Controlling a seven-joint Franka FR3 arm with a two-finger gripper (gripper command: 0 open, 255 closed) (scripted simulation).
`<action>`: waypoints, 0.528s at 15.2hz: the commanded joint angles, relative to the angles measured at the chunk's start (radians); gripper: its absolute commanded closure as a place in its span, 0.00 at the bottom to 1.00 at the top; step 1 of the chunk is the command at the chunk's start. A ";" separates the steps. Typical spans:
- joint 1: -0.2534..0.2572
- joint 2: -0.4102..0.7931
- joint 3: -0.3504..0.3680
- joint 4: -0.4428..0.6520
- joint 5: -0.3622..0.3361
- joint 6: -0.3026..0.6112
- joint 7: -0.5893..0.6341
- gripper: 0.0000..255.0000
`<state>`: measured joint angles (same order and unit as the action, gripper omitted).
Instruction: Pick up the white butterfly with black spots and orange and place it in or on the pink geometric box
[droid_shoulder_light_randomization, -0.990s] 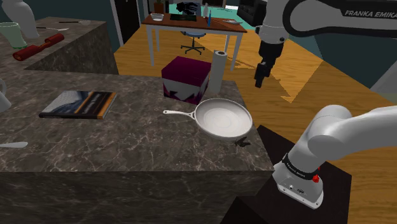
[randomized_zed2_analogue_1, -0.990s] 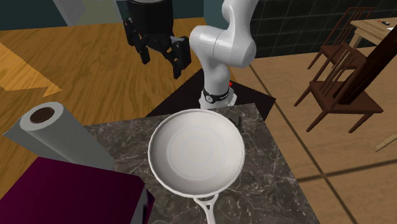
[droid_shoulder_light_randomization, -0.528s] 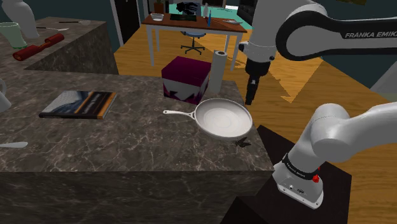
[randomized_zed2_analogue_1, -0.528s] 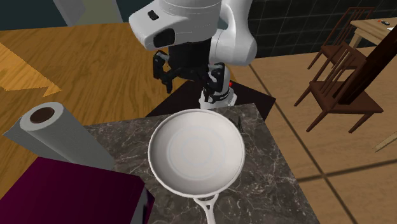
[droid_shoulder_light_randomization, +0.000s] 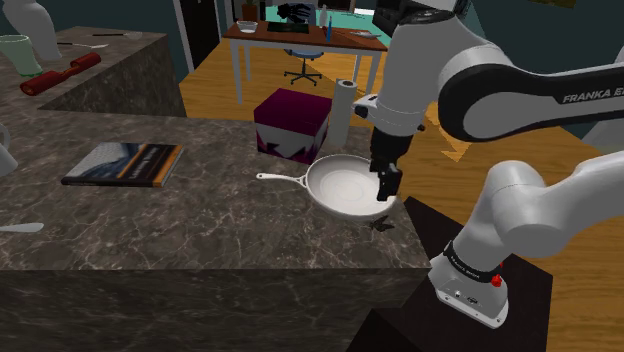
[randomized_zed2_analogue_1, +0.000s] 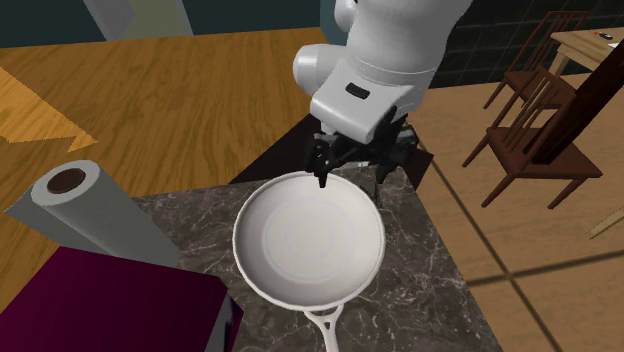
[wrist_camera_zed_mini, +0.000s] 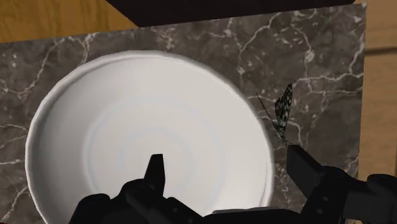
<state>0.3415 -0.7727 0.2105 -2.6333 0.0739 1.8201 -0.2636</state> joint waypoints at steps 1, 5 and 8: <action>0.052 0.002 0.027 -0.032 0.027 0.042 -0.028 0.00; 0.135 0.012 0.068 -0.065 0.068 0.097 -0.075 0.00; 0.136 0.023 0.073 -0.100 0.072 0.142 -0.075 0.00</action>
<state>0.4745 -0.7546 0.2801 -2.7228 0.1432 1.9461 -0.3386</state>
